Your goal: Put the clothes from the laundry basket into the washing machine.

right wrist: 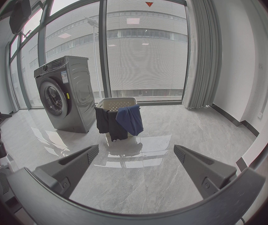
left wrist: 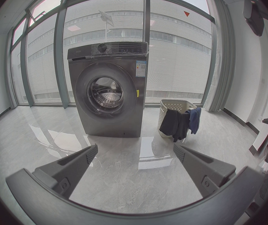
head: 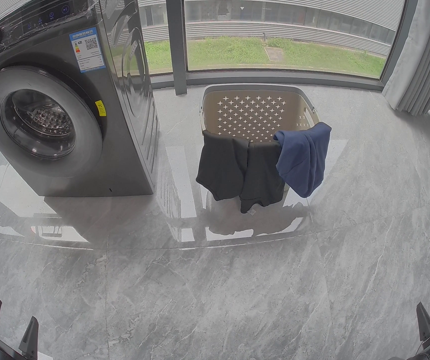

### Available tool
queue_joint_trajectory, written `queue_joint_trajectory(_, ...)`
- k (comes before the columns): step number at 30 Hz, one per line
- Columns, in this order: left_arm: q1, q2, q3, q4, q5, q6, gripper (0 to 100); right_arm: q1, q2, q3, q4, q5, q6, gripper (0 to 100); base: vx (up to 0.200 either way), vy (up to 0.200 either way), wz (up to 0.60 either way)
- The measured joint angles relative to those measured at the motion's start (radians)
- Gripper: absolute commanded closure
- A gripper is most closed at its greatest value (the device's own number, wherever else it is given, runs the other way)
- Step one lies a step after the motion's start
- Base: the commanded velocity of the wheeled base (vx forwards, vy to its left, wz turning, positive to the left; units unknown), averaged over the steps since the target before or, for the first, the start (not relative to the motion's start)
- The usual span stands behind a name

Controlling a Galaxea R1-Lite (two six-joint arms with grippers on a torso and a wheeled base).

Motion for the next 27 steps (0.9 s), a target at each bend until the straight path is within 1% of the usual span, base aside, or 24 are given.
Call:
queue_joint_trajectory(12,0.0,0.0,0.0,0.0,0.0,0.0,0,0.0,0.0,0.0,0.0,0.0,0.0,0,0.0,-0.2,0.0)
queue_joint_trajectory(23,0.001,0.0,0.0,0.0,0.0,0.0,0,0.001,0.0,0.0,0.0,0.0,0.0,0,0.0,0.0,0.0)
queue_joint_trajectory(27,0.0,0.0,0.0,0.0,0.0,0.0,0,0.0,0.0,0.0,0.0,0.0,0.0,0,0.2,0.0,0.0)
